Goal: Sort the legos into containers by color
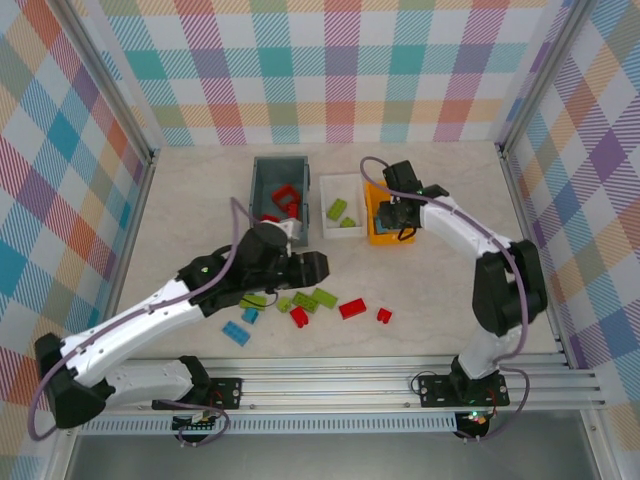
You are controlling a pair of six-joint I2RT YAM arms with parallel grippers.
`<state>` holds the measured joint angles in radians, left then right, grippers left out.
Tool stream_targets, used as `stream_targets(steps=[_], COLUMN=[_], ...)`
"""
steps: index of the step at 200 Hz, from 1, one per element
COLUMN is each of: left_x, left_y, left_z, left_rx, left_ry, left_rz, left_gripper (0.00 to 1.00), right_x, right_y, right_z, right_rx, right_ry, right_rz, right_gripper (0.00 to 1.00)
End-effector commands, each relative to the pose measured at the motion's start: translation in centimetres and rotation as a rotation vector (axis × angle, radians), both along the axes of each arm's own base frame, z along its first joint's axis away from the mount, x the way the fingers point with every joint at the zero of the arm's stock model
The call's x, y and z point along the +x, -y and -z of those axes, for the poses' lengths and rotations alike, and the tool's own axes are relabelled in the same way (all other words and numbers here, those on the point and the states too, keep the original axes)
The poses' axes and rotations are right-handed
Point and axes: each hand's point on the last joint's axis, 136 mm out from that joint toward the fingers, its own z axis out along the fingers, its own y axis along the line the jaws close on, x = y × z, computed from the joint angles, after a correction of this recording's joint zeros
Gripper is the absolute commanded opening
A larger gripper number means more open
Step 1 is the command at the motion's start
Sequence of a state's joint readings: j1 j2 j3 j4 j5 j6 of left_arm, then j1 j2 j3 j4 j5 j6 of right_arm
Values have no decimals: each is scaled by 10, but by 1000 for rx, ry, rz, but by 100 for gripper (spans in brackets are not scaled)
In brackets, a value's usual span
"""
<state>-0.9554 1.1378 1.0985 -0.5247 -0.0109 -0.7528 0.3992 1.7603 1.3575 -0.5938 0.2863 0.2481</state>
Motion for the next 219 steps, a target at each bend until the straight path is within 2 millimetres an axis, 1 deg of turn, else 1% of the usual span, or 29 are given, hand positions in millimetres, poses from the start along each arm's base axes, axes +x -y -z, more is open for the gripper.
stream_targets(steps=[1, 9, 26, 39, 51, 65, 78, 93, 114, 125, 135, 151, 163, 175, 194, 205, 208, 219], left_x=[8, 7, 4, 2, -1, -2, -4, -5, -5, -6, -8, -10, -13, -16, -21, -25, -26, -29], left_y=[15, 21, 31, 34, 35, 33, 29, 21, 4, -5, -12, -20, -24, -27, -29, -29, -29, -32], left_z=[-42, -41, -35, -29, -24, -18, -13, -11, -7, -4, -2, 3, 9, 17, 31, 41, 43, 52], left_rx=[40, 66, 106, 131, 151, 174, 191, 205, 232, 249, 266, 289, 310, 344, 404, 437, 445, 480], left_ry=[201, 215, 227, 224, 225, 220, 214, 212, 208, 204, 199, 189, 178, 163, 138, 124, 121, 108], left_rz=[-25, -19, -6, -1, 3, 3, 1, -13, -53, -73, -83, -87, -77, -61, -17, 18, 27, 48], left_gripper=[61, 61, 61, 61, 61, 61, 61, 61, 61, 61, 61, 61, 61, 61, 60, 60, 60, 60], right_x=[6, 11, 18, 22, 24, 25, 25, 23, 15, 7, -3, -23, -42, -67, -110, -135, -142, -164], right_y=[13, 17, 17, 16, 13, 9, 6, 1, -10, -14, -19, -29, -38, -48, -63, -69, -69, -70], right_z=[7, 11, 20, 24, 24, 16, 3, -19, -62, -86, -107, -134, -149, -159, -164, -157, -157, -147], right_rx=[-66, -86, -100, -102, -94, -75, -54, -24, 21, 45, 75, 123, 165, 224, 297, 333, 346, 391], right_ry=[-60, -75, -100, -109, -110, -92, -63, -18, 83, 136, 185, 250, 287, 306, 309, 281, 278, 226], right_rz=[67, 89, 100, 99, 94, 82, 71, 53, 14, -4, -27, -80, -130, -194, -286, -323, -328, -336], right_gripper=[38, 39, 42, 47, 52, 57, 59, 58, 58, 57, 57, 57, 58, 58, 58, 58, 58, 59])
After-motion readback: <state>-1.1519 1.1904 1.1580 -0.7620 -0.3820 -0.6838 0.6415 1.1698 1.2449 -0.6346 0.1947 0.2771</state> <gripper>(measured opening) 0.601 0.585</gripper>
